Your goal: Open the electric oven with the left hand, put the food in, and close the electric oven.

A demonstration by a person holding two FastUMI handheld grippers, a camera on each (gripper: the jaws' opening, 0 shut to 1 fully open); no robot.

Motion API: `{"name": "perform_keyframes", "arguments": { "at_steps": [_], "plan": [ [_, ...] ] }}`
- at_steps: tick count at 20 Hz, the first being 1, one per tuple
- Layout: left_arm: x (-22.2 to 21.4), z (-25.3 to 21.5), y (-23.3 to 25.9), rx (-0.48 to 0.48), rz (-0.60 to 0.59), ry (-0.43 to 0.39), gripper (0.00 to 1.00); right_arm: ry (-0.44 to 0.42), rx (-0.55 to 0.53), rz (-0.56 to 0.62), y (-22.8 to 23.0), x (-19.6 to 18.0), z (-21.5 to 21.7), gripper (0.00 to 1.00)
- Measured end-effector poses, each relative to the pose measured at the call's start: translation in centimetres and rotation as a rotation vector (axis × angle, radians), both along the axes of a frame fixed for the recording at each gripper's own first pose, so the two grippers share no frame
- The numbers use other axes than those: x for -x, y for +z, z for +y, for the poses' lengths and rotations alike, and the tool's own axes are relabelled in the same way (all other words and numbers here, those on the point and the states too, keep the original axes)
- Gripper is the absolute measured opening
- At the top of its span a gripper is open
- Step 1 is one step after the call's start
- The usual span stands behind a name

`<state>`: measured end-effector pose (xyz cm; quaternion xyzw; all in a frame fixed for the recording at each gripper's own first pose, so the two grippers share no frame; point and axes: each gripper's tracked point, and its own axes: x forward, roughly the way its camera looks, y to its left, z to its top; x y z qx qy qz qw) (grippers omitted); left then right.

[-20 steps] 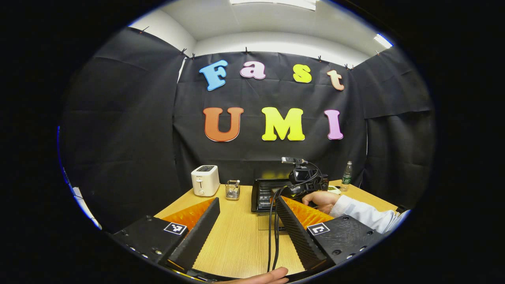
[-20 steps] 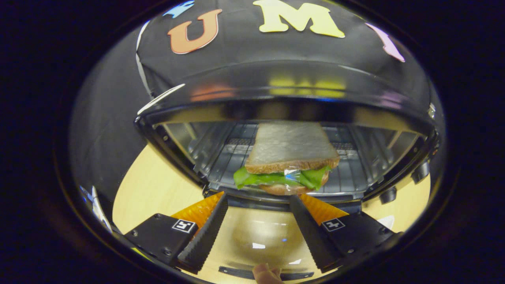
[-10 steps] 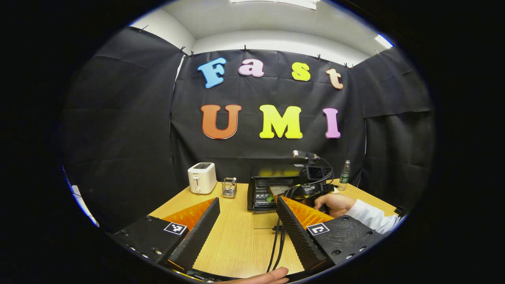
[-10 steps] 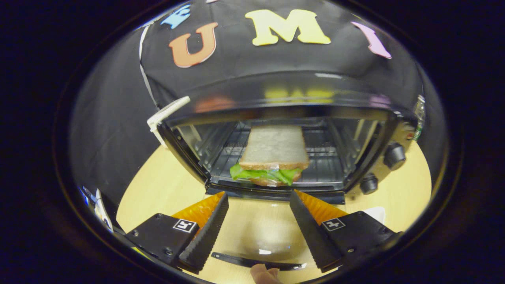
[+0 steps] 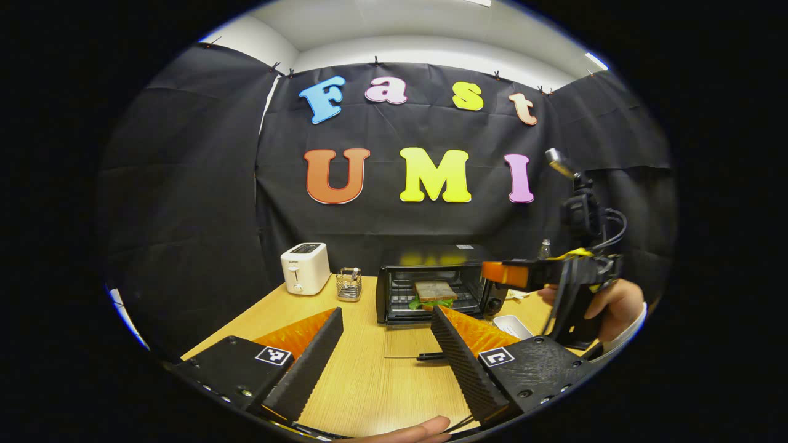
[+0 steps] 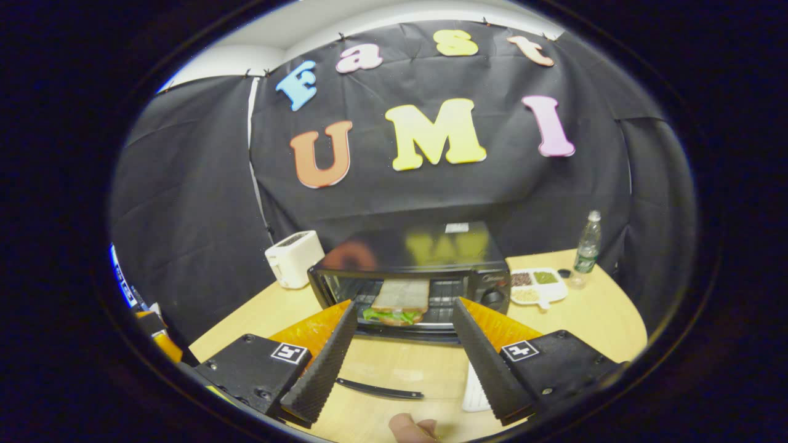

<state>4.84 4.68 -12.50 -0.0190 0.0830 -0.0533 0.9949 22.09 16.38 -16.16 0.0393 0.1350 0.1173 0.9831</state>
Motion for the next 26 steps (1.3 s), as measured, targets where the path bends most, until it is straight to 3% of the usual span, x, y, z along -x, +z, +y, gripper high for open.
{"name": "perform_keyframes", "arguments": {
  "at_steps": [7,13,17,22,26],
  "plan": [
    [-3.5,-4.8,-0.6,0.004,0.011,-0.060,0.95,-0.050,-0.004,-0.214,10.0,5.9,-7.0,0.99],
    [-5.7,-9.6,-6.7,-0.040,0.140,-0.107,0.95,-0.128,0.036,-0.326,15.5,9.9,-13.1,0.99],
    [-6.5,-12.0,-12.5,-0.013,0.264,-0.125,0.95,-0.217,0.083,-0.381,17.5,11.7,-16.5,0.99],
    [-7.2,-13.7,-18.6,-0.046,0.386,-0.126,0.96,-0.227,0.079,-0.415,18.6,13.2,-17.2,1.00],
    [-6.9,-15.2,-21.5,-0.016,0.455,-0.129,0.96,-0.231,0.060,-0.423,18.3,13.2,-18.0,1.00]
  ]
}}
